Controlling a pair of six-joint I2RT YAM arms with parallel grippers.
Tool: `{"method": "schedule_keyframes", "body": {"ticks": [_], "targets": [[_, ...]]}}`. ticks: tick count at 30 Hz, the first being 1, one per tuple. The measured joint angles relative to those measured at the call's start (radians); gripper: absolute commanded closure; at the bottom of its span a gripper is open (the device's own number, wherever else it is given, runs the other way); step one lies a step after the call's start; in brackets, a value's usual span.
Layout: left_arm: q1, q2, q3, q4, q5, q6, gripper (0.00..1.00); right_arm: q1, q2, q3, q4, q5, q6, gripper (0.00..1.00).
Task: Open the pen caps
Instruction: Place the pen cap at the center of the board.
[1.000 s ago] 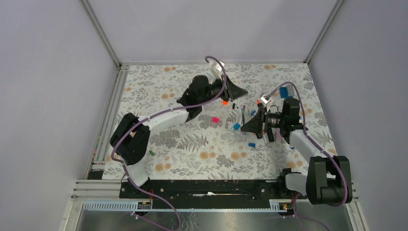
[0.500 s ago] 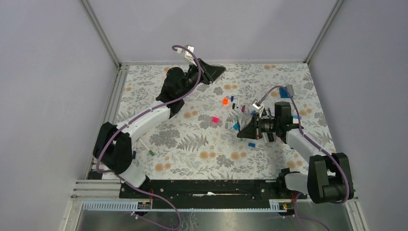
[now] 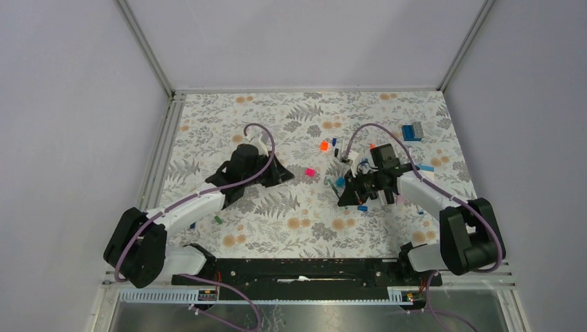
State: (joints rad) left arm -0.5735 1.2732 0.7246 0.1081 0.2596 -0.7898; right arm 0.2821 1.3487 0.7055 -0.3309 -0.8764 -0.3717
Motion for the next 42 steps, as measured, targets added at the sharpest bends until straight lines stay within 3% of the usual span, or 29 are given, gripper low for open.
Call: {"method": "schedule_keyframes", "body": {"ticks": [6,18,27,38,42], "targets": [[0.000,0.038,-0.066,-0.182,-0.057,0.007,0.97,0.123,0.141,0.085,-0.063,0.163,-0.010,0.98],[0.000,0.183,-0.058,-0.302,-0.148,0.058,0.83,0.227,0.296,0.171,-0.108,0.388,-0.004,0.88],[0.000,0.201,-0.039,-0.323,-0.171,0.069,0.68,0.240,0.319,0.202,-0.128,0.423,0.010,0.69],[0.000,0.194,-0.019,-0.367,-0.199,0.079,0.63,0.241,0.325,0.214,-0.138,0.423,0.019,0.64],[0.000,0.118,-0.019,-0.403,-0.234,0.083,0.60,0.241,0.325,0.220,-0.147,0.423,0.018,0.59]]}}
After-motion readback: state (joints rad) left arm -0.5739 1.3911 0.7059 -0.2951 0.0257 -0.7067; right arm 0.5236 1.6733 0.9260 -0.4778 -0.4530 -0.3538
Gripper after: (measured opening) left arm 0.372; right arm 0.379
